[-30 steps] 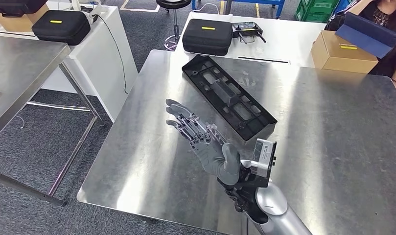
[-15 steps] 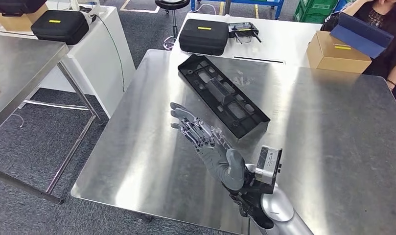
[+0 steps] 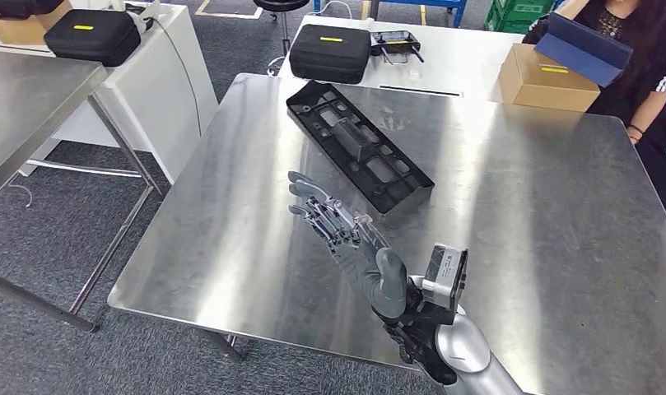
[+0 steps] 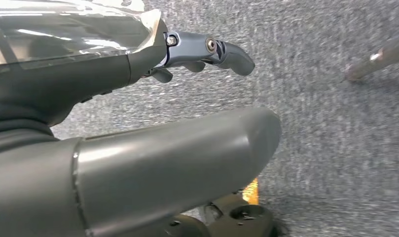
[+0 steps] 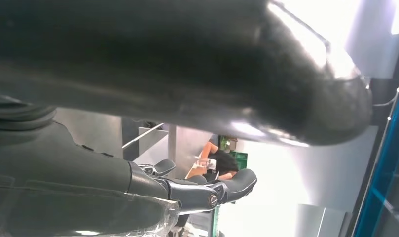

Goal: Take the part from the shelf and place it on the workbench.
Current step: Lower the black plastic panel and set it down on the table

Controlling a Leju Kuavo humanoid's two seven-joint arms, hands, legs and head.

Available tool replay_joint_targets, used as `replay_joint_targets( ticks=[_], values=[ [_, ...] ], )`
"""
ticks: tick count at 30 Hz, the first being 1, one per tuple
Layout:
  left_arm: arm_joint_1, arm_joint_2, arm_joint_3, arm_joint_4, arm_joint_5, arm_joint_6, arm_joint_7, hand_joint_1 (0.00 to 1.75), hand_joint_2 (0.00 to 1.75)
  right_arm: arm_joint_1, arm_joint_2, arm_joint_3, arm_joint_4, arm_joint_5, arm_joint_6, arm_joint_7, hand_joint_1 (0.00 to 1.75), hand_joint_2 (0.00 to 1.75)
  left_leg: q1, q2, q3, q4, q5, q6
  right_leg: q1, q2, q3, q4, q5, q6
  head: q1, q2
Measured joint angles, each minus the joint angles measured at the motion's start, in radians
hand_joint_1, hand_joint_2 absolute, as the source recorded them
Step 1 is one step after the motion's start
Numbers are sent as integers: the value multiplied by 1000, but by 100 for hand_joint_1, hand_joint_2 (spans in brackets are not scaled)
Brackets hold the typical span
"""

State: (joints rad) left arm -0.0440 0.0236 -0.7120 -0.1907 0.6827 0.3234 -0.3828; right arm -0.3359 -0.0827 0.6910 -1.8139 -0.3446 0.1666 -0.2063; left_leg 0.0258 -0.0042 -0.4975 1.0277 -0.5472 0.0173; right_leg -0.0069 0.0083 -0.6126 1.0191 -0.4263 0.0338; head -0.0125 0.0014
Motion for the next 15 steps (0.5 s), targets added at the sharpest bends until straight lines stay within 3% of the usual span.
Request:
replay_joint_targets(
  ticks=[3, 4, 5, 7, 9, 10, 12, 14, 15],
  values=[
    [-1, 0, 0, 0, 4, -2, 0, 0, 0, 1, 1, -4, 0, 2, 0, -1, 0, 0, -9, 3, -9, -14, 17, 11, -2, -2, -7, -2, 12, 22, 0, 0],
    [-1, -1, 0, 0, 6, -2, 0, 0, 0, 1, 1, -5, 0, 3, -1, -1, 0, 0, -9, 5, -16, -19, 27, 18, -2, -2, -17, 10, 0, 23, 2, 0],
    [-1, -1, 0, 0, 6, -2, 0, 0, 0, 1, 0, -6, 0, 3, -1, -1, 0, 0, -9, 7, -25, -23, 39, 26, -2, -2, -33, 42, -27, 20, 4, 0],
    [-2, 0, 0, 0, 7, -4, -1, 0, 0, 2, 0, -8, 1, 3, -1, -1, 0, 0, -10, 11, -48, -24, 58, 35, -4, -3, -76, 160, -106, 10, 8, 0],
    [-2, 0, 0, 0, 7, -7, -2, 0, 0, 7, -1, -9, 2, 3, -1, -1, 0, 0, -12, 14, -73, -23, 76, 36, -6, -3, -95, 262, -148, 16, 9, 0],
    [-2, 0, 0, 0, 7, -9, -2, 0, 0, 8, -1, -9, 2, 4, -1, -1, 0, 0, -12, 15, -84, -22, 83, 35, -6, -3, -80, 265, -144, 25, 9, 0],
    [-2, -1, 0, 0, 7, -13, -3, 0, 0, 10, -1, -9, 3, 4, -1, -1, 0, 0, -12, 15, -99, -21, 97, 30, -8, -4, 5, 164, -109, 43, 9, 0],
    [-2, -1, 0, 0, 7, -15, -3, 0, 0, 9, 0, -9, 3, 4, -1, -1, 0, 0, -15, 15, -107, -19, 105, 22, -8, -7, 105, 20, -94, 44, 10, 0],
    [-2, -1, 0, 0, 7, -16, -3, 0, 0, 8, 0, -9, 3, 4, -1, -1, 0, 0, -16, 14, -109, -18, 107, 19, -7, -8, 134, -23, -96, 41, 10, 0]
  ],
)
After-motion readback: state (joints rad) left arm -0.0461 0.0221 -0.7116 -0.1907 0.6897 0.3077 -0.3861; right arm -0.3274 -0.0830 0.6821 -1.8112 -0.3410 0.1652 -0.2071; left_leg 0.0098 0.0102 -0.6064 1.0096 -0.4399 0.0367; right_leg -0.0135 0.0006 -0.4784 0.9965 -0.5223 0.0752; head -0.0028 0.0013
